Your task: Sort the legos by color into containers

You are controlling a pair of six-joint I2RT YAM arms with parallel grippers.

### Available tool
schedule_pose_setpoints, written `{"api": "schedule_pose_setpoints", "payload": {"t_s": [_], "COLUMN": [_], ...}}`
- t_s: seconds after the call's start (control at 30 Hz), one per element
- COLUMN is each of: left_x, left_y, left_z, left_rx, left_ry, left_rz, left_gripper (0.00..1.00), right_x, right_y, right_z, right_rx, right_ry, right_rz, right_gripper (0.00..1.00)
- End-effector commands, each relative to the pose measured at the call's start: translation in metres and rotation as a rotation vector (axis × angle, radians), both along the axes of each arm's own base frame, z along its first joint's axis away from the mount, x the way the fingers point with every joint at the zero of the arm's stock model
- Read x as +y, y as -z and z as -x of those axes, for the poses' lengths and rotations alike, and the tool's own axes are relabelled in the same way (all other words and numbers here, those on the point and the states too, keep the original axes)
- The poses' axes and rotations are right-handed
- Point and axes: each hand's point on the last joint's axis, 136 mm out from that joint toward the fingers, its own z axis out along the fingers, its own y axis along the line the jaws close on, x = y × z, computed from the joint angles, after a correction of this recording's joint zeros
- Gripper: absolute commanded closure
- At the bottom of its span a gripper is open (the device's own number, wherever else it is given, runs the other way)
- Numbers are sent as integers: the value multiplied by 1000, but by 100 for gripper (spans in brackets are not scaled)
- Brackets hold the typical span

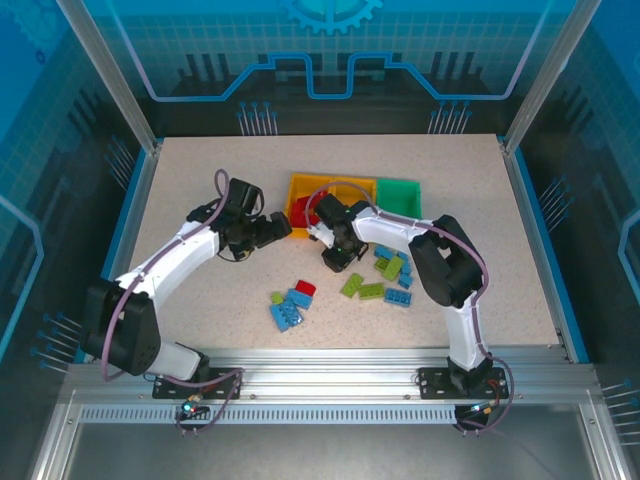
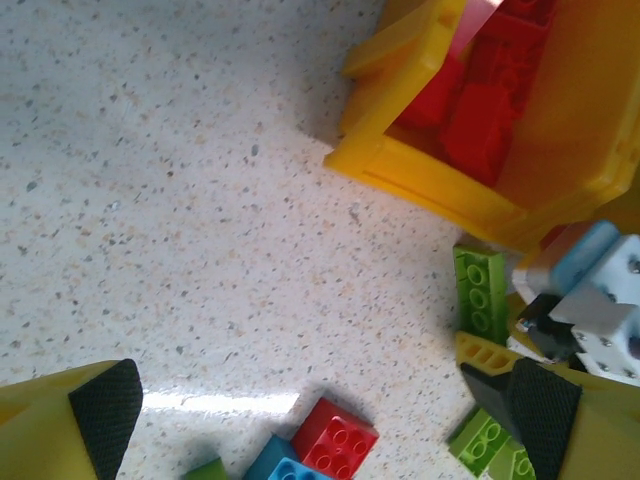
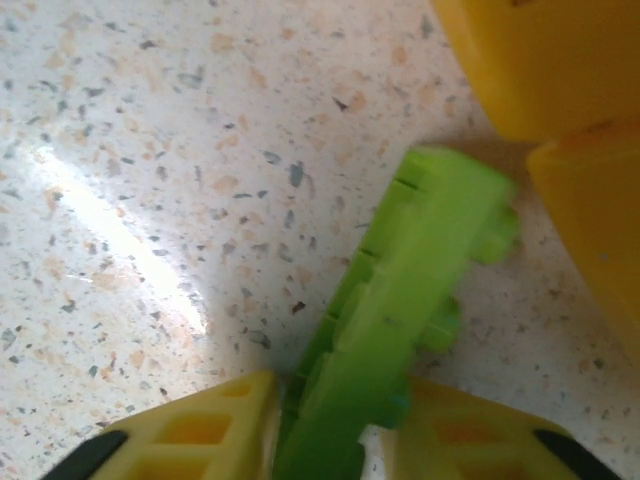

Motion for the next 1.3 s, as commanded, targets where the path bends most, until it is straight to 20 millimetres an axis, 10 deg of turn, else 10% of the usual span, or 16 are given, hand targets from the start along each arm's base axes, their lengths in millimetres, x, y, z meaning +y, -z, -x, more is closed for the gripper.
{"api": "schedule_pose_setpoints", "payload": {"t_s": [0.0,0.5,0.9,1.27], "left_x": [13,26,-15,-22], "left_y": [5,44,61,67], "left_z": [14,68,95,128], "left_rx": [17,122,172,214], "left_ry": [-29,-6,127,63], "left_rz": [-27,-73,-133,-96], "left_gripper": [1,1,1,1], "right_x": [-8,-2,-53,-48], "right_y": [5,-89,-76,-83], "right_z": [6,-13,-76,-82], "right_rx": [24,-75,-6,10], "right_ry": [33,132,449,502], "right_rz": [26,-214,-161,-199], "right_gripper": [71,79,79,35]}}
